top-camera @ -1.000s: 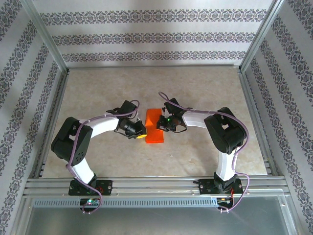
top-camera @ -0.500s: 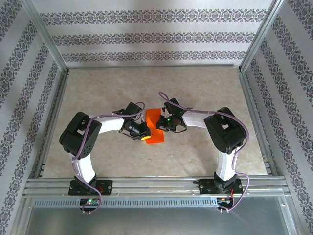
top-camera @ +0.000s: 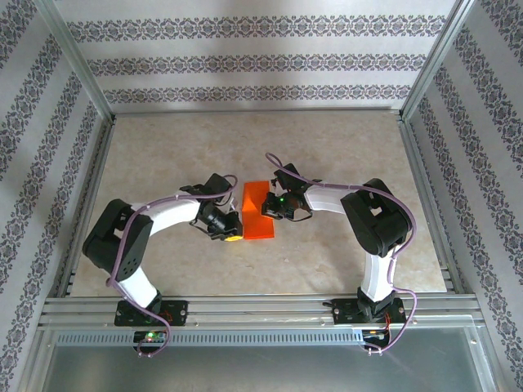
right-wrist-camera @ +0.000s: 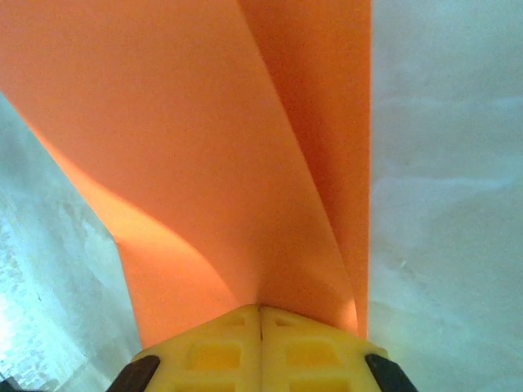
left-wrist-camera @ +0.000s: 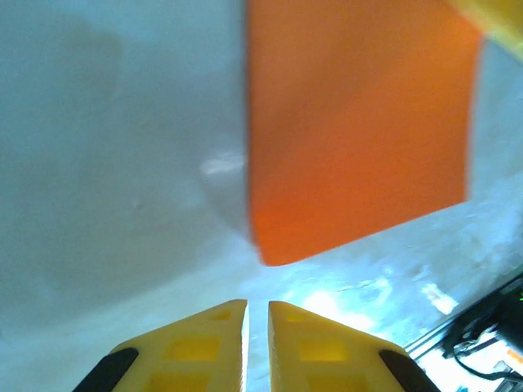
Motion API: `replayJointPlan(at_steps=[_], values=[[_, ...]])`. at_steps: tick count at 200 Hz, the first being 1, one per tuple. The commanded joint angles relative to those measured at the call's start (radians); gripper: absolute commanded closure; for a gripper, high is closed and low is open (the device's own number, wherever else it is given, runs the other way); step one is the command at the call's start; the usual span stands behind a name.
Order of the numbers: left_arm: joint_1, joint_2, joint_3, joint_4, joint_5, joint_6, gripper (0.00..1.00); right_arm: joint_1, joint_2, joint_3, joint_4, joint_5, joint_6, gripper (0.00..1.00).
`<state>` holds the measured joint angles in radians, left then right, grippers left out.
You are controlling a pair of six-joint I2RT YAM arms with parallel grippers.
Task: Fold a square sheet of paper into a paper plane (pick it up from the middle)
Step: First fold the square sheet of paper in half at the center of the table.
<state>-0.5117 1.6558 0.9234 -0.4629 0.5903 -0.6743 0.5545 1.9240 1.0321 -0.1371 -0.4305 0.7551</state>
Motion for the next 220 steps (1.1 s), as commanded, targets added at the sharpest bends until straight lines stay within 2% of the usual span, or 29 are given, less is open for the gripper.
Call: replayJointPlan(at_steps=[1,59,119,164,197,220], values=[[-0.029,-0.008,0.015,0.158,-0.007,-0.113,0.85,0.014,0.183,-0.101,-0.223,0.231,0.005,0.95],[-0.056,0.101,-0.023,0.222,-0.025,-0.153,0.87,0.016,0.184,-0.11,-0.215,0.223,0.009,0.95],[-0.053,-0.057,-0.174,0.013,-0.102,-0.129,0.86,0.016,0.174,-0.132,-0.199,0.222,0.018,0.95],[-0.041,-0.057,0.002,0.056,-0.082,-0.097,0.86,0.016,0.189,-0.136,-0.2,0.217,0.013,0.95],[0.015,0.052,0.135,0.063,-0.128,-0.068,0.86,0.016,0.183,-0.138,-0.205,0.219,0.008,0.95],[0.047,0.131,0.171,0.162,-0.091,-0.076,0.86,0.016,0.177,-0.138,-0.212,0.218,0.005,0.95]])
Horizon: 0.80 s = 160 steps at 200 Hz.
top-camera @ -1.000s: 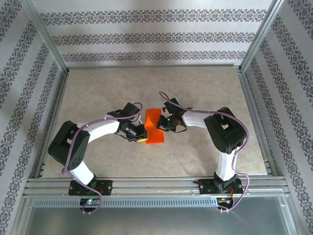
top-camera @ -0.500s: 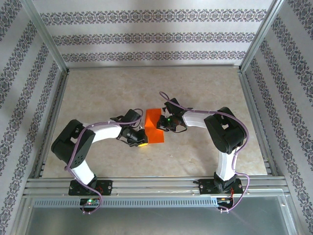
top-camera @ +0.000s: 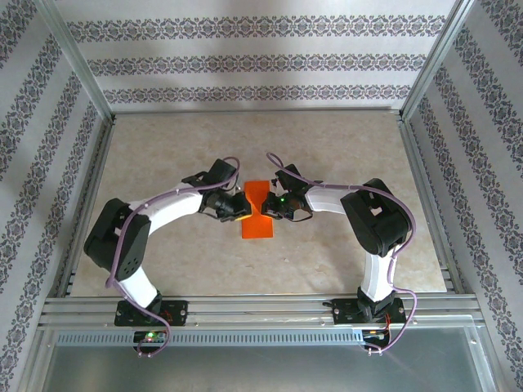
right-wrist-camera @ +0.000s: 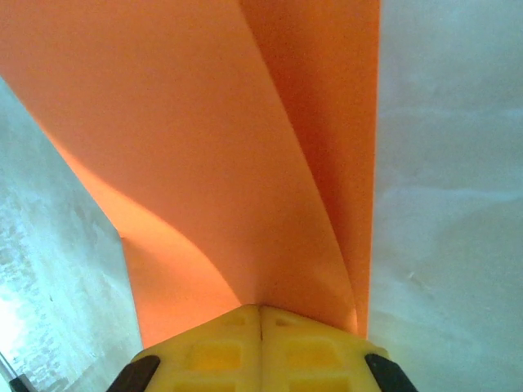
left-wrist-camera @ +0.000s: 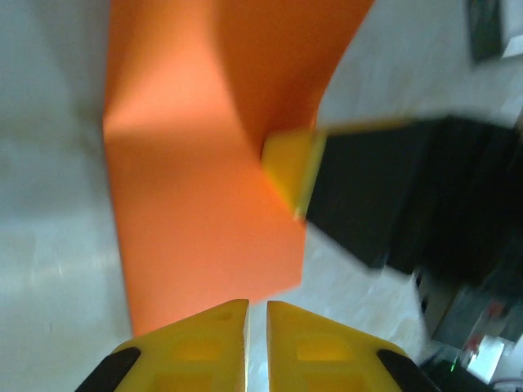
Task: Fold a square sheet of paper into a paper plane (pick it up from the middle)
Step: First fold the square sheet of paper in half at the center of the table.
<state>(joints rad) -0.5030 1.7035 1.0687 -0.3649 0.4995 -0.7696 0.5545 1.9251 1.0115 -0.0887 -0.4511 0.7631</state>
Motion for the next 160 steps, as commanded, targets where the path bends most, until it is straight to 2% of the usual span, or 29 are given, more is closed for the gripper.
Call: replayJointPlan(at_steps=[1,34,70,108,160], values=[[0.039,0.087,0.028,0.067,0.002,0.019,0.86,0.017,0.176,-0.118,-0.261,0.238,-0.004,0.95],[0.052,0.197,0.1,0.1,0.037,0.044,0.86,0.016,0.167,-0.113,-0.281,0.239,-0.016,0.95],[0.074,0.252,0.11,0.146,0.053,0.04,0.86,0.016,0.16,-0.116,-0.289,0.239,-0.02,0.95],[0.147,0.294,0.077,0.124,0.033,0.031,0.86,0.016,0.171,-0.12,-0.311,0.265,-0.032,0.95],[0.204,0.224,0.085,0.042,0.003,0.093,0.86,0.015,0.169,-0.134,-0.321,0.287,-0.045,0.95]])
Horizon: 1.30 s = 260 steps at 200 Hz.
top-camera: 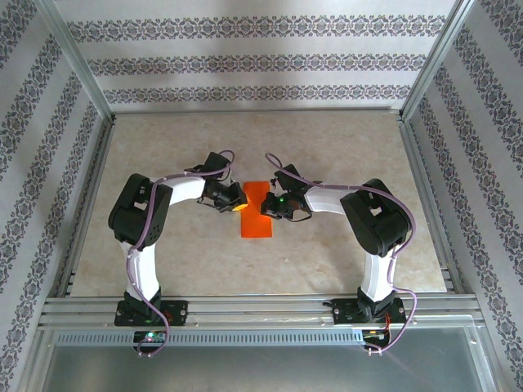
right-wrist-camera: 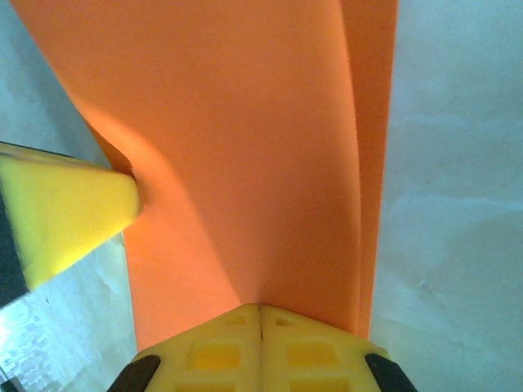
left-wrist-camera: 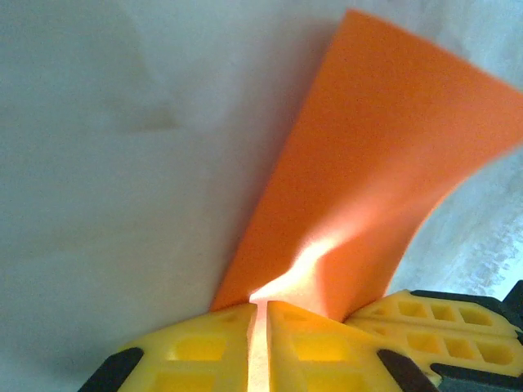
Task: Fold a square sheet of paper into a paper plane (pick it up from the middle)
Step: First fold the square sheet of paper in half at the center of the table.
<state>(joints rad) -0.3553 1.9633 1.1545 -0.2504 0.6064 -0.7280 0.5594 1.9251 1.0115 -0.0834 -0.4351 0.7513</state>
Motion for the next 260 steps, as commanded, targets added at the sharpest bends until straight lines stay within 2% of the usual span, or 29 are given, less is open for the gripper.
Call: replayJointPlan(at_steps=[1,45,109,172,223,260], values=[[0.056,-0.038,0.001,-0.074,-0.102,0.052,0.86,0.01,0.168,-0.134,-0.326,0.27,-0.033,0.95],[0.017,-0.099,0.027,0.062,0.026,0.003,0.86,0.009,0.163,-0.126,-0.326,0.265,-0.029,0.95],[-0.012,0.016,0.05,0.154,0.066,-0.057,0.86,0.011,0.167,-0.129,-0.322,0.259,-0.024,0.95],[0.019,0.063,0.04,0.16,0.002,-0.022,0.86,0.009,0.168,-0.15,-0.316,0.265,-0.024,0.95],[0.073,0.065,0.041,0.079,-0.098,0.065,0.86,0.008,0.165,-0.164,-0.314,0.272,-0.024,0.95],[0.109,0.045,0.073,0.043,-0.1,0.112,0.86,0.008,0.166,-0.163,-0.311,0.271,-0.027,0.95]])
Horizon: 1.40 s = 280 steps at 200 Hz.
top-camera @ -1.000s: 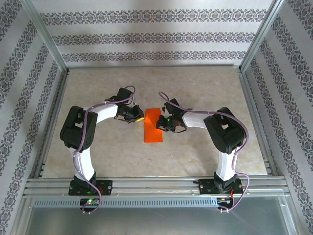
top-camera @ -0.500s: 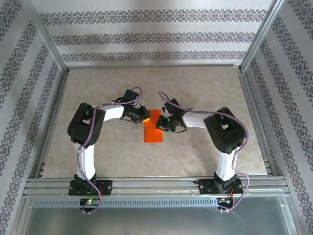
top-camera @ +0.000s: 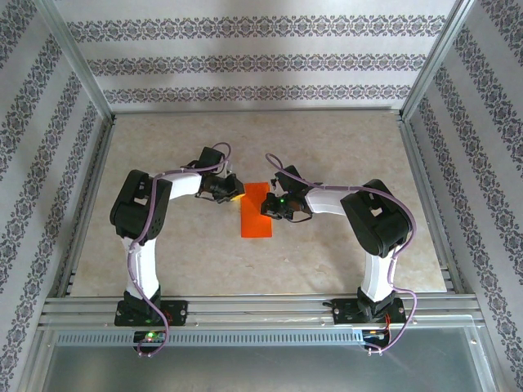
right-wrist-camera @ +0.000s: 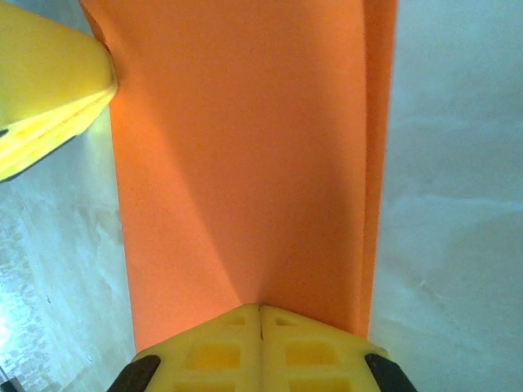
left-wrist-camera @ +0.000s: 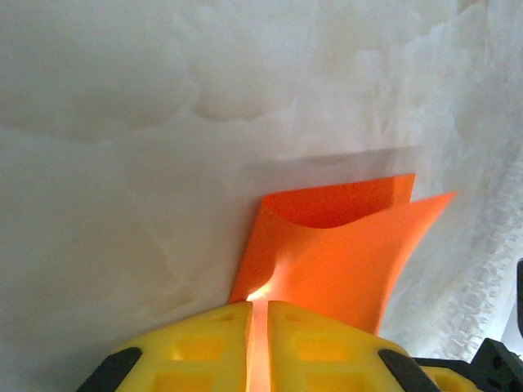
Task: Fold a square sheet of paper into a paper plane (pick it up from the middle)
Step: First fold the square sheet of paper in half at the center of the table.
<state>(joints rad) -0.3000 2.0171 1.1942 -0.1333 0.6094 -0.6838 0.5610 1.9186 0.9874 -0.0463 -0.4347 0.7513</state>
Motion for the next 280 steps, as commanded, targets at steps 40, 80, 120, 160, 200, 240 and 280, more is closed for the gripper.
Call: replayJointPlan(at_steps=[40,80,120,160,200,240,280], values=[[0.012,-0.073,0.051,-0.021,0.004,0.015,0.86,0.008,0.174,-0.138,-0.348,0.268,-0.024,0.95],[-0.053,-0.042,0.054,0.037,0.031,-0.032,0.86,0.008,0.18,-0.134,-0.352,0.267,-0.027,0.95],[-0.055,0.044,0.106,0.018,0.004,-0.026,0.86,0.008,0.177,-0.135,-0.354,0.266,-0.029,0.95],[-0.019,0.091,0.118,0.013,-0.055,-0.01,0.86,0.008,0.177,-0.139,-0.354,0.268,-0.03,0.95],[0.046,0.111,0.101,0.0,-0.087,0.025,0.86,0.007,0.176,-0.145,-0.354,0.271,-0.032,0.95],[0.116,0.094,0.12,-0.029,-0.097,0.055,0.86,0.006,0.171,-0.138,-0.353,0.268,-0.056,0.95],[0.125,-0.004,0.14,-0.075,-0.067,0.063,0.86,0.019,0.137,-0.049,-0.39,0.207,-0.226,0.93]])
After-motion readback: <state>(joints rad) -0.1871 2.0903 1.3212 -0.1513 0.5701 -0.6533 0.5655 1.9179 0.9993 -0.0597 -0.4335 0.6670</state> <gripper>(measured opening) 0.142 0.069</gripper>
